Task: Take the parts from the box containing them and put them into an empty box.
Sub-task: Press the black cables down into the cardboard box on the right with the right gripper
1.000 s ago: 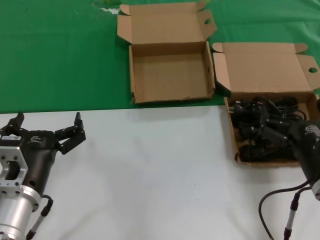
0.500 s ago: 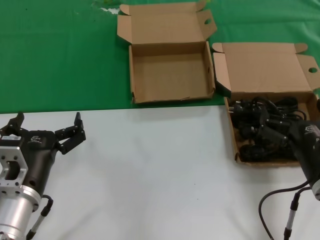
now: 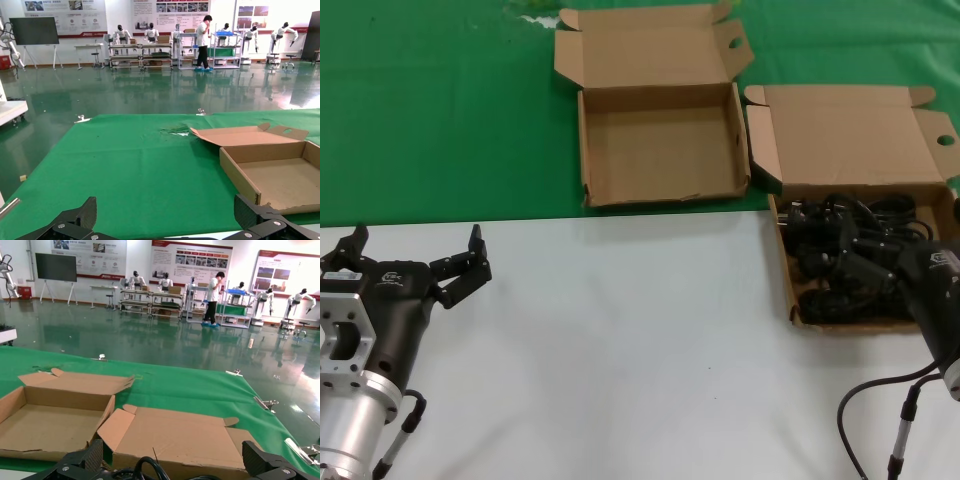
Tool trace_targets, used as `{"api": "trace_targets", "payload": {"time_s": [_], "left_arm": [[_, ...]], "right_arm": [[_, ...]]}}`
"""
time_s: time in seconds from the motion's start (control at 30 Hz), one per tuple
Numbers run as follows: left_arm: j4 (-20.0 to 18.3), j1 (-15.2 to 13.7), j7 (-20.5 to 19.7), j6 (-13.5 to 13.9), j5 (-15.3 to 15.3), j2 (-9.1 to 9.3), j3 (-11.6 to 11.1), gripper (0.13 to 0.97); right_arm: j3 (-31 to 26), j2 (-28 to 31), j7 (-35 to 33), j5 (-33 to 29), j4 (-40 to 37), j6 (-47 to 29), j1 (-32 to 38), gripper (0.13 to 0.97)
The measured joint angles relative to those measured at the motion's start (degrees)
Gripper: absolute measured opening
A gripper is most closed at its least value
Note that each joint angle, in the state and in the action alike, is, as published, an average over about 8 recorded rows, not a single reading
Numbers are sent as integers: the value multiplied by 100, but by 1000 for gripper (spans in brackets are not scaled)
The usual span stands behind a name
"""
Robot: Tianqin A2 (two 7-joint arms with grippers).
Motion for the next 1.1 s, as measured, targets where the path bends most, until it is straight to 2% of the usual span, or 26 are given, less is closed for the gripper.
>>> {"api": "trace_targets", "payload": {"time_s": [0.33, 0.5, 0.57, 0.83, 0.87, 1.1], "left_arm": [[0, 0, 0, 0, 0, 0, 0, 944], [0, 0, 0, 0, 1, 0, 0, 931], [0, 0, 0, 0, 1, 0, 0, 931], [0, 0, 0, 0, 1, 0, 0, 830], [0, 0, 0, 0, 1, 0, 0, 830], [0, 0, 0, 0, 1, 0, 0, 684]], "right_arm": [[-56, 40, -9, -10, -46, 52, 7, 966], [-211, 262, 42, 72, -39, 120, -21, 966], [-308, 439, 83, 127, -28, 141, -29, 966], [-662, 1516, 372, 283, 73, -104, 42, 966], [-692, 1679, 416, 280, 81, -189, 66, 966], [-800, 2716, 472, 141, -50, -1213, 364, 966]]}}
